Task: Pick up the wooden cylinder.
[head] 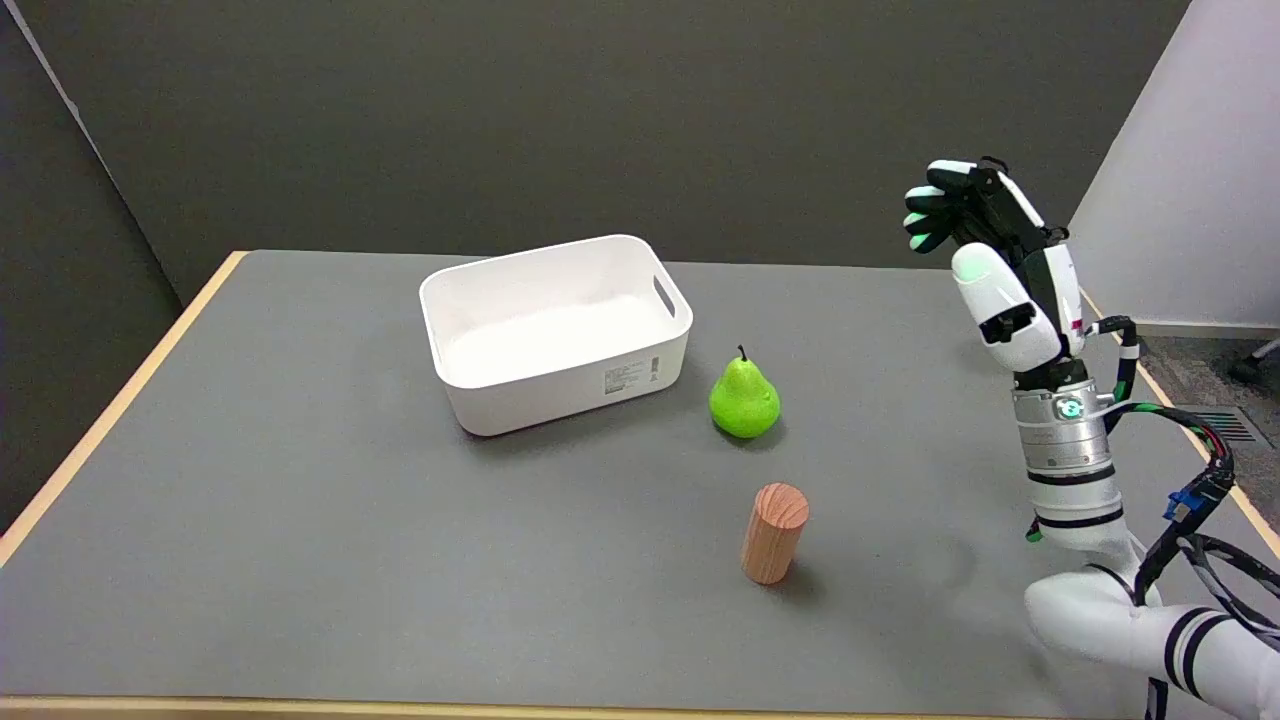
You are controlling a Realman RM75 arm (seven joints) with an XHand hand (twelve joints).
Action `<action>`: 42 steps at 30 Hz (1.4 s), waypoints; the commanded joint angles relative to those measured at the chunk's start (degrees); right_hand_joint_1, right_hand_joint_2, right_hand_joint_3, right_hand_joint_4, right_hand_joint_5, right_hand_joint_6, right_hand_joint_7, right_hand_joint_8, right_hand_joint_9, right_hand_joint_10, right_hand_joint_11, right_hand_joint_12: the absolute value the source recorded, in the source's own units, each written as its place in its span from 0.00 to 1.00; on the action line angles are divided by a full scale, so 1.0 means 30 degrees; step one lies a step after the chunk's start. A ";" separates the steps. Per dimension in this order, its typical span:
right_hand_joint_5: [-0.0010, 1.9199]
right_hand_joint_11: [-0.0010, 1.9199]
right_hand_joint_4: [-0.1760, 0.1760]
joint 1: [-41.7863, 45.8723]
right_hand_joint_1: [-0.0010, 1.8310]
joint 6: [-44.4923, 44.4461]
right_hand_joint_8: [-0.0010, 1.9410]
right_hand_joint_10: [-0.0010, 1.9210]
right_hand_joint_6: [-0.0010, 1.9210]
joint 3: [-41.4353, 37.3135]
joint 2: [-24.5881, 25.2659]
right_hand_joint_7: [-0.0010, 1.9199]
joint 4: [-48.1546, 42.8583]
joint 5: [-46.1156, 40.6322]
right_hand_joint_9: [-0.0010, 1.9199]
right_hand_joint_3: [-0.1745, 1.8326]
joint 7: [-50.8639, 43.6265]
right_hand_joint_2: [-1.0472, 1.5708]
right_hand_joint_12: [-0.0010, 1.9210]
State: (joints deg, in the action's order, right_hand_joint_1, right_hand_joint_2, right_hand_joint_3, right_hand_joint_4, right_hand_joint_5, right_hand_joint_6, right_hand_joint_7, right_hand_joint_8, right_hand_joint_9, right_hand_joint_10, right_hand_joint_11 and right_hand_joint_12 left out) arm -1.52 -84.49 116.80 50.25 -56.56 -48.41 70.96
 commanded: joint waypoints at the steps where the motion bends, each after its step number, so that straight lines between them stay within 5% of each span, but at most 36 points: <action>1: 0.20 0.26 0.48 0.0718 0.22 -0.1449 0.38 0.62 0.37 0.0635 -0.0097 0.31 -0.0065 0.0592 0.29 0.49 0.3181 0.68 0.89; 2: 0.20 0.26 0.48 0.1485 0.22 -0.3082 0.38 0.62 0.37 0.1840 0.0228 0.31 -0.2267 -0.0888 0.29 0.49 0.5125 0.68 0.89; 3: 0.20 0.26 0.48 0.0666 0.22 -0.0939 0.38 0.62 0.37 0.0332 -0.0187 0.31 0.0682 0.1649 0.29 0.49 0.3189 0.68 0.89; 19: 0.16 0.22 0.37 0.4776 0.16 -0.0241 0.31 0.57 0.29 0.0323 0.0003 0.25 0.0436 0.5481 0.23 0.48 0.4158 0.67 0.87; 42: 0.14 0.14 0.28 0.4043 0.16 0.1882 0.27 0.51 0.27 0.1407 0.0792 0.20 0.1349 0.7820 0.16 0.48 0.4060 0.67 0.78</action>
State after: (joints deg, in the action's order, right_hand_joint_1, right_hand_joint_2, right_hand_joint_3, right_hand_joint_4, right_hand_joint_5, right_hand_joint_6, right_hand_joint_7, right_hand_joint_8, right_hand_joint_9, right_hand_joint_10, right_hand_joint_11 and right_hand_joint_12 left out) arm 11.13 -82.17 119.91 51.66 -53.67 -30.11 82.69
